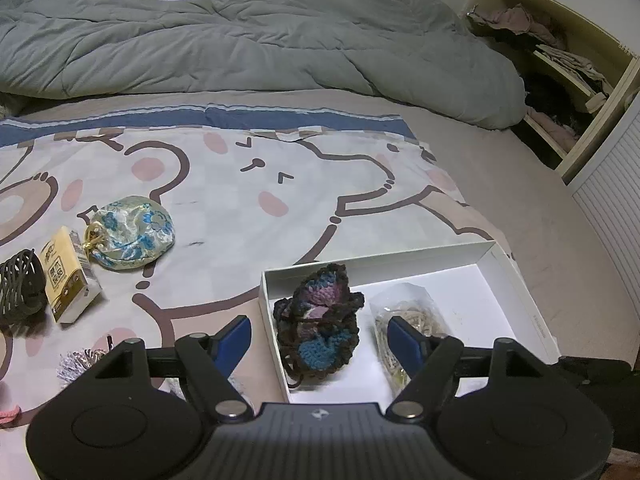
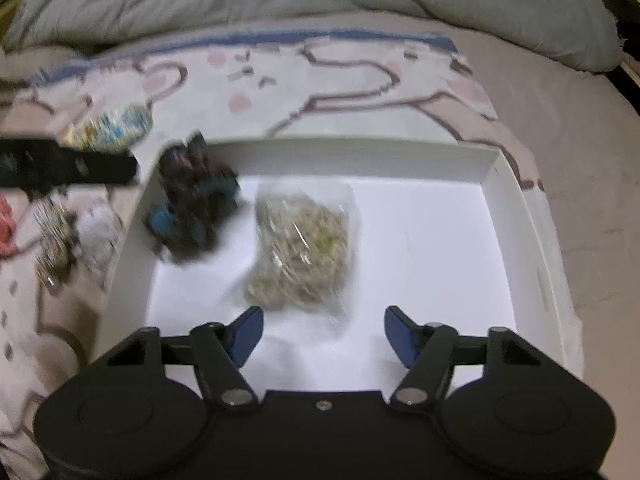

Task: Organize objects
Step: 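Lower the rubber-band bag into the white box and open right tool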

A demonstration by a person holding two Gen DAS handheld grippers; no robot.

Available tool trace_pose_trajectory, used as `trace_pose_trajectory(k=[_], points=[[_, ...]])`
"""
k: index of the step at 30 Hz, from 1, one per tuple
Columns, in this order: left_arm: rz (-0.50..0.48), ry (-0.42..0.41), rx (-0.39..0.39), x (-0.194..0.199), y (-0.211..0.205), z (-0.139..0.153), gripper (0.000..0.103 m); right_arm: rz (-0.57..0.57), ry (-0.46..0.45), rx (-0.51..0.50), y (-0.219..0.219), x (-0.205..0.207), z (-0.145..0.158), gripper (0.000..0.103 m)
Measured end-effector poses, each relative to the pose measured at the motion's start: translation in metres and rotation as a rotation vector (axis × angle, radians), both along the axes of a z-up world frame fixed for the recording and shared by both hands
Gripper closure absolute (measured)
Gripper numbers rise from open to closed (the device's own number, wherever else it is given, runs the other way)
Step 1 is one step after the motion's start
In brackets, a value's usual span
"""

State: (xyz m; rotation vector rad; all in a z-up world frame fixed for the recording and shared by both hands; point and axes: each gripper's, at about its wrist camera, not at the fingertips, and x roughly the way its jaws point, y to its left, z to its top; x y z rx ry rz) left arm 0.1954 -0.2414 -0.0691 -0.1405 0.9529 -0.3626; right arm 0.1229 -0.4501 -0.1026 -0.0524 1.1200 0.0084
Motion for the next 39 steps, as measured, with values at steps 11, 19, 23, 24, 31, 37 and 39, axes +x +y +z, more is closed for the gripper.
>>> trace_pose_trajectory(k=[11,19,23,24,31,37,39], points=[[0.002,0.013,0.009,0.006,-0.001,-0.005,0.027,-0.057,-0.032,-0.051,-0.002,0.021,-0.014,0.079],[-0.001,0.011,0.008,0.005,0.0,-0.005,0.027,0.011,0.021,0.037,0.018,0.023,-0.019,0.079],[0.003,0.011,0.006,0.005,0.001,-0.004,0.027,0.068,0.076,0.073,0.03,0.021,-0.024,0.079],[0.004,0.01,0.005,0.005,0.002,-0.004,0.027,0.071,0.079,0.072,0.033,0.021,-0.024,0.078],[0.02,0.012,0.002,0.006,0.008,-0.002,0.027,0.001,0.051,0.211,0.033,0.027,-0.021,0.078],[0.023,0.014,0.006,0.008,0.01,-0.003,0.027,-0.104,-0.004,0.168,0.029,0.037,-0.023,0.078],[0.022,0.014,0.008,0.008,0.009,-0.003,0.027,-0.113,-0.008,0.171,0.025,0.037,-0.024,0.078]])
